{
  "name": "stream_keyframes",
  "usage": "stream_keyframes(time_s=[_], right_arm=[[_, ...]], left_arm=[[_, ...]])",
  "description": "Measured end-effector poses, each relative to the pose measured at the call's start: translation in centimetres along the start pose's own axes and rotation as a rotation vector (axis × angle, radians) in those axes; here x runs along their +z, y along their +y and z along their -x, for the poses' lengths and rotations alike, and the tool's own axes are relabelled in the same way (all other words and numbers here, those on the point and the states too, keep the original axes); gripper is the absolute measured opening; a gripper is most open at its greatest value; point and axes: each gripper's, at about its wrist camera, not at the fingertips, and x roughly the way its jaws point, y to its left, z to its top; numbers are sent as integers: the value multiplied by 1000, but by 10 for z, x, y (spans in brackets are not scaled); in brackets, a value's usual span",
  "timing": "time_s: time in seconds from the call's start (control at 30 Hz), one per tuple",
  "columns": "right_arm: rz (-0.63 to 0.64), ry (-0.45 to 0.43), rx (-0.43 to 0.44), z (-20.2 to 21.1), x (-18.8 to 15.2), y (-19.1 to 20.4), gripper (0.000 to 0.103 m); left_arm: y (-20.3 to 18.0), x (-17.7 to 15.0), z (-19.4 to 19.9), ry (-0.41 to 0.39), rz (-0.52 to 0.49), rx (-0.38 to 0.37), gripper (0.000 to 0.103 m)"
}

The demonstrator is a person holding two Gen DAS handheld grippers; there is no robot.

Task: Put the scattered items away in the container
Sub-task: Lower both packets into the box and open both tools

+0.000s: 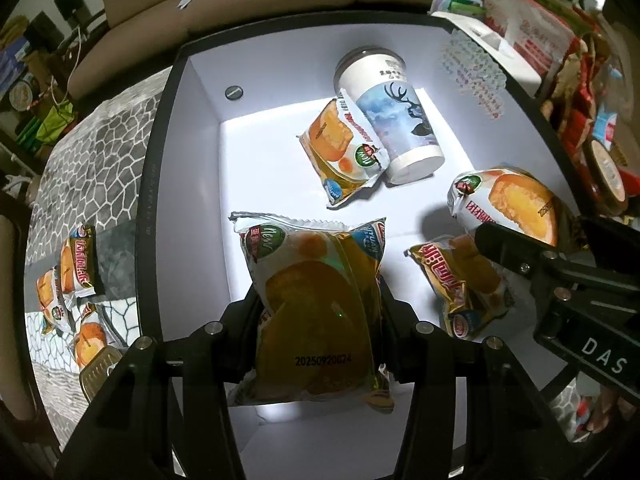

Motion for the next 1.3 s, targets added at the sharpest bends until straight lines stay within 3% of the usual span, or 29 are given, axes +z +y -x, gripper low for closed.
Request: stream_keyframes(time_s=[1.3], right_arm=[[59, 75, -81, -34, -11, 13, 56]], left_arm=[[2, 0, -27, 87, 2, 32, 48]])
